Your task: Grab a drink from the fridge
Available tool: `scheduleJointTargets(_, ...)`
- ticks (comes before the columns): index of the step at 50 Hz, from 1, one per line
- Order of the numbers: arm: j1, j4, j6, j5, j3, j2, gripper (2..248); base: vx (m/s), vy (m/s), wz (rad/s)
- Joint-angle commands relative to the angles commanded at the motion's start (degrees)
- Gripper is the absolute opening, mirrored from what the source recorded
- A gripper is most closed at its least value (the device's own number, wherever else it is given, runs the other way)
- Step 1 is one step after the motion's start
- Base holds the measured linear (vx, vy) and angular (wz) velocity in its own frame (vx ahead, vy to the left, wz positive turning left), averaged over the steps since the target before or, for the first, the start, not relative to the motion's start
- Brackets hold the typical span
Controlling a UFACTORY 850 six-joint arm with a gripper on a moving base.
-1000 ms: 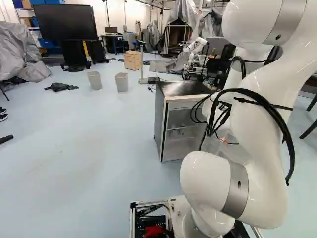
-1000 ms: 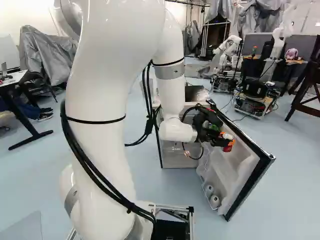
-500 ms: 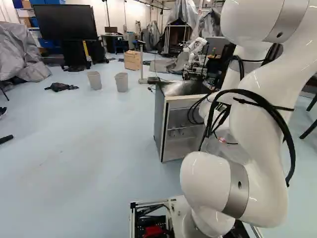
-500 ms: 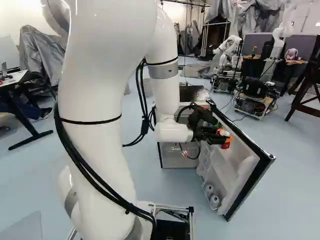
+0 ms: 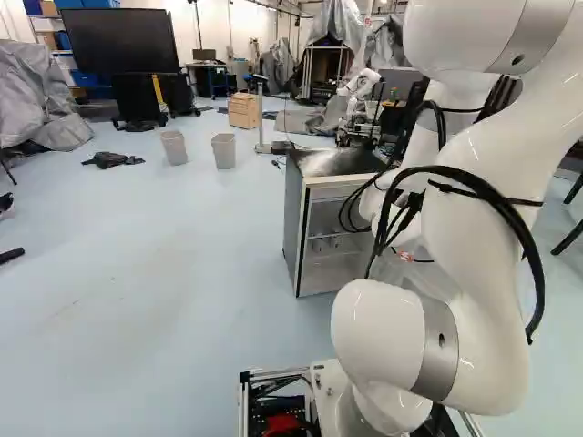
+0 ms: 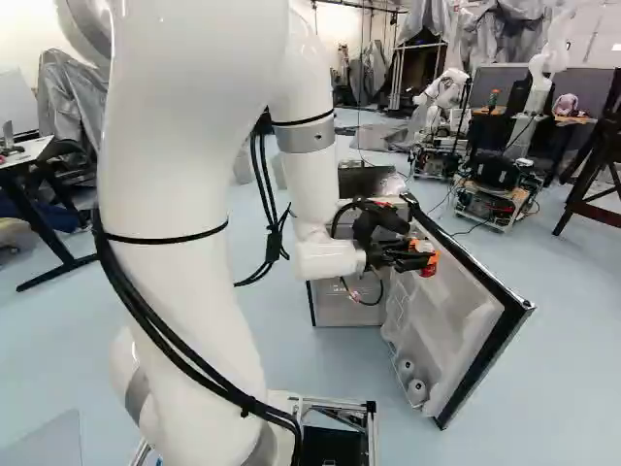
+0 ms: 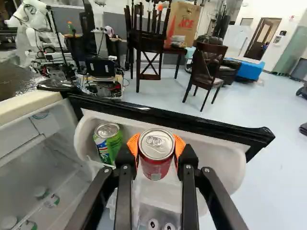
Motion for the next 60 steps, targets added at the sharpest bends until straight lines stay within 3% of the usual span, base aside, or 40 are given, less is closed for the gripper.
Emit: scheduleJointTargets(60, 5.5, -12.9, 0.0, 0.7, 5.5, 4.4, 95, 0.0, 0.0, 0.0)
